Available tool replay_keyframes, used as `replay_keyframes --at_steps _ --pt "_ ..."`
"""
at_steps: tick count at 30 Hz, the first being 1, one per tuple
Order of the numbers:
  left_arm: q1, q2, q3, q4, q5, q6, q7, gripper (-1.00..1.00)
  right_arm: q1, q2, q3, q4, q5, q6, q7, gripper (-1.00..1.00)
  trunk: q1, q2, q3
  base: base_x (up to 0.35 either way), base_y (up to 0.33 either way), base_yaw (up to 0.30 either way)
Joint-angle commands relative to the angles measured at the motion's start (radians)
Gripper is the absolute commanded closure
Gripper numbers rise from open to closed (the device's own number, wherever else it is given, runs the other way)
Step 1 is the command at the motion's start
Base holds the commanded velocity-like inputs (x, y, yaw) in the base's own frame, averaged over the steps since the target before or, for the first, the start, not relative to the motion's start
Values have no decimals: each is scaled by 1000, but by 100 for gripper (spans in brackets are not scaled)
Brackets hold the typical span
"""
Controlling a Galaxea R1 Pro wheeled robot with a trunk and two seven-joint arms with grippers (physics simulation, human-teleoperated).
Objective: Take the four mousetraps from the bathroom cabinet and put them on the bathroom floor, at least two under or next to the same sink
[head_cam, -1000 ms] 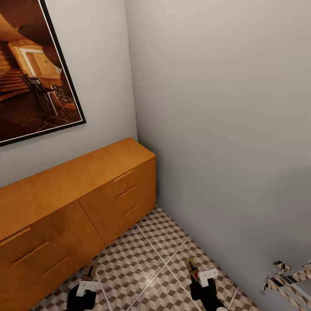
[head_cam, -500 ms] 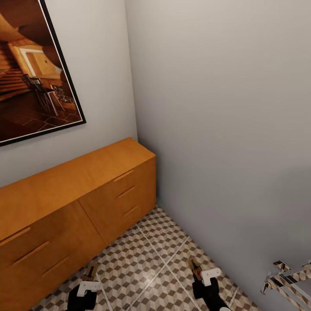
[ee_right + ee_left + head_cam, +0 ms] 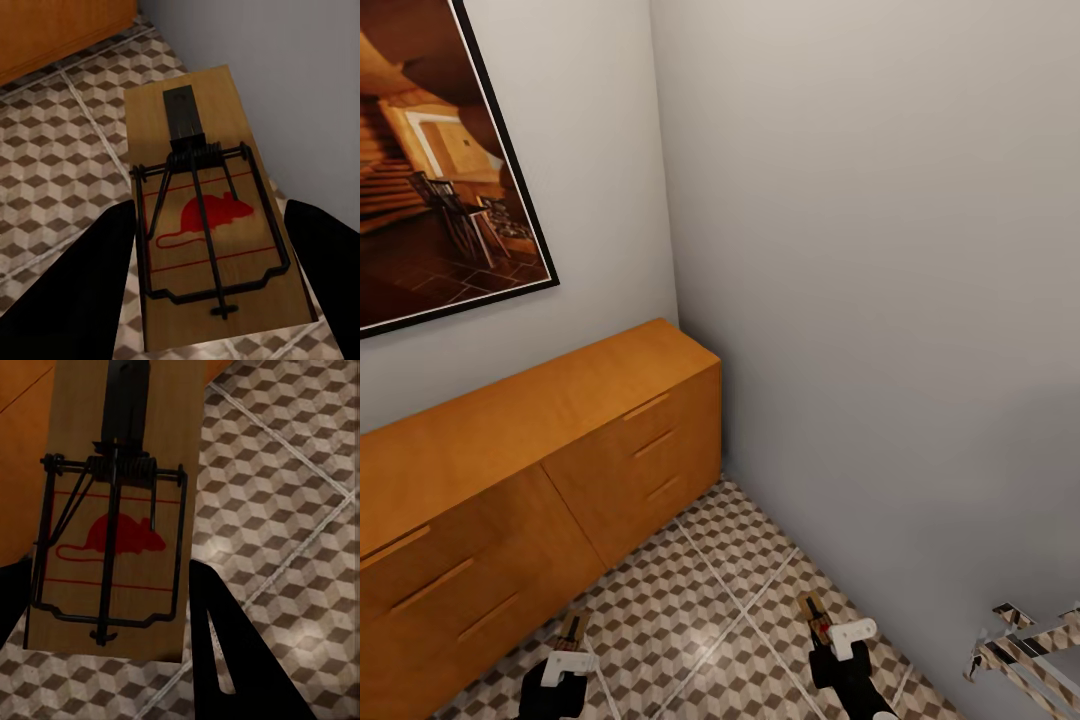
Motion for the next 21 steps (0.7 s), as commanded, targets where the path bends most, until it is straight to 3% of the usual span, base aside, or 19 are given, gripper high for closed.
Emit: replay_keyframes --at_steps 1,7,17,21 --pt "-1 -2 -8 3 6 -4 -2 100 -1 -1 7 0 -5 -2 -5 100 1 -2 -2 0 0 0" --pt "0 -5 -8 3 6 -4 -2 100 -1 0 6 0 -5 -1 -6 100 1 -2 -2 -64 0 0" --pt "0 -6 -8 3 6 -4 -2 100 -1 0 6 0 -5 -1 -7 100 1 -2 -2 -318 -10 4" --pt "2 -6 -8 3 6 -4 -2 100 -1 0 6 0 -5 -1 -7 100 1 -2 -2 -335 -77 156"
